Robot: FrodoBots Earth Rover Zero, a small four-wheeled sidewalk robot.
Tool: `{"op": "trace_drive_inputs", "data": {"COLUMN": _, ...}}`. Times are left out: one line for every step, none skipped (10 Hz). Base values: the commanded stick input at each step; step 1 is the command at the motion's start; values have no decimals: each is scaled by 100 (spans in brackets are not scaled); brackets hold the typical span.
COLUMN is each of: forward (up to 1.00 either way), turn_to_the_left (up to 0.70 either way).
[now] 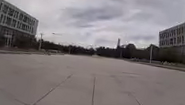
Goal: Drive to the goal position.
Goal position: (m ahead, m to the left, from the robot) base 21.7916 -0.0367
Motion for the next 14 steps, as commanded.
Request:
{"op": "trace_drive_inputs", "data": {"forward": 70, "turn_to_the_left": 0}}
{"op": "trace_drive_inputs", "data": {"forward": 70, "turn_to_the_left": 0}}
{"op": "trace_drive_inputs", "data": {"forward": 70, "turn_to_the_left": 0}}
{"op": "trace_drive_inputs", "data": {"forward": 70, "turn_to_the_left": 0}}
{"op": "trace_drive_inputs", "data": {"forward": 70, "turn_to_the_left": 0}}
{"op": "trace_drive_inputs", "data": {"forward": 70, "turn_to_the_left": 0}}
{"op": "trace_drive_inputs", "data": {"forward": 70, "turn_to_the_left": 0}}
{"op": "trace_drive_inputs", "data": {"forward": 70, "turn_to_the_left": 0}}
{"op": "trace_drive_inputs", "data": {"forward": 70, "turn_to_the_left": 0}}
{"op": "trace_drive_inputs", "data": {"forward": 70, "turn_to_the_left": 0}}
{"op": "trace_drive_inputs", "data": {"forward": 70, "turn_to_the_left": 0}}
{"op": "trace_drive_inputs", "data": {"forward": 70, "turn_to_the_left": 0}}
{"op": "trace_drive_inputs", "data": {"forward": 70, "turn_to_the_left": -8}}
{"op": "trace_drive_inputs", "data": {"forward": 70, "turn_to_the_left": -19}}
